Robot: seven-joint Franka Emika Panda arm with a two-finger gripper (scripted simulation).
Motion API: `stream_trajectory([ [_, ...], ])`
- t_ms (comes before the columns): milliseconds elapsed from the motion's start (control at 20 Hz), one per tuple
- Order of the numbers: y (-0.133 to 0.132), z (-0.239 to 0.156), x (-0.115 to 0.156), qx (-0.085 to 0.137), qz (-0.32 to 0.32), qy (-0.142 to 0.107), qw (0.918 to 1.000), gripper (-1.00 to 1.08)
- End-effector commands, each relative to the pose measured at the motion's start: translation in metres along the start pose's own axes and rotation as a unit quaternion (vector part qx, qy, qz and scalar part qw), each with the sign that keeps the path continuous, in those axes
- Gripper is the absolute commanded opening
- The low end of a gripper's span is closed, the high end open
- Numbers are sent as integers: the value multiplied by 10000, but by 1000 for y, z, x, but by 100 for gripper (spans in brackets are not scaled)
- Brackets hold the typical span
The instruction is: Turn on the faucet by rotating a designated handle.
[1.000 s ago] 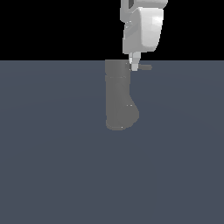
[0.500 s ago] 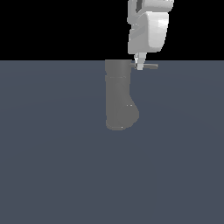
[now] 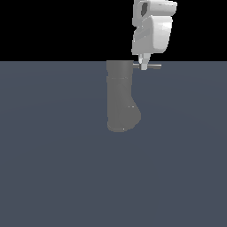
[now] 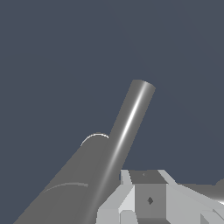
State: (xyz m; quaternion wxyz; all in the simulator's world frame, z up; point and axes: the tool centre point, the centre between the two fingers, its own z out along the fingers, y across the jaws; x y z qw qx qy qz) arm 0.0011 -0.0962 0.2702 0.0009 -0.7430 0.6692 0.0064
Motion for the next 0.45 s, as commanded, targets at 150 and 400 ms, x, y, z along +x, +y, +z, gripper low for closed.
stream_trajectory([
  [150,-5,-1,42,37,265,51,9996,-100],
  [400,-11,-1,52,38,291,52,9996,-100],
])
